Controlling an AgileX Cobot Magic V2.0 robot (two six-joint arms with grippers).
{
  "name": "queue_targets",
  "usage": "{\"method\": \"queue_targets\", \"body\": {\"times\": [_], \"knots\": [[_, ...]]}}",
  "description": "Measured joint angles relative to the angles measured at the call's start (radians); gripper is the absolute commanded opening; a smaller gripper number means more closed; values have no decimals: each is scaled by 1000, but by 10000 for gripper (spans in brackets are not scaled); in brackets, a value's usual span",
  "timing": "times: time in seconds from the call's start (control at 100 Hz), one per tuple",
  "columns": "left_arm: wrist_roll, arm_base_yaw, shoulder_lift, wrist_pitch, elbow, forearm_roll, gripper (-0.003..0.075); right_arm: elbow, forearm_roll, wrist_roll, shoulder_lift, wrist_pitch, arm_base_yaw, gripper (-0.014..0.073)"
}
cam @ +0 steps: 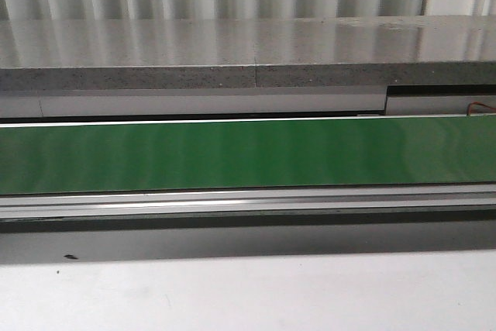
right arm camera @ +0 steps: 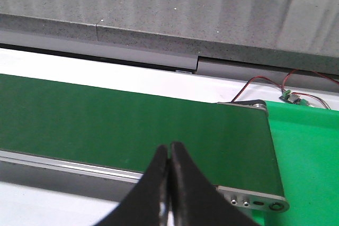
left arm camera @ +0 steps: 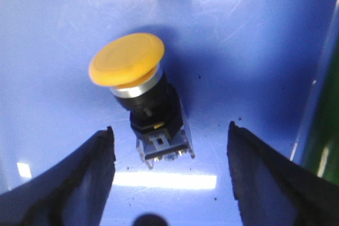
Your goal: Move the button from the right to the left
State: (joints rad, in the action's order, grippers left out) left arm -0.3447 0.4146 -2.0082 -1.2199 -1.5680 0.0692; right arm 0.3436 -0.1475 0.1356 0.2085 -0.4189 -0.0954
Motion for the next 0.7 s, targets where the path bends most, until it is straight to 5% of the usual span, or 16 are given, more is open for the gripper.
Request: {"method": "queue_targets", "body": {"times": [0.38,0.7], "knots": [[56,-47,242,69,16,-69,-17,0,0,0,0,0,0,-69],[155,-215,467,211,160,-103,-21,0,0,0,0,0,0,-69]]}}
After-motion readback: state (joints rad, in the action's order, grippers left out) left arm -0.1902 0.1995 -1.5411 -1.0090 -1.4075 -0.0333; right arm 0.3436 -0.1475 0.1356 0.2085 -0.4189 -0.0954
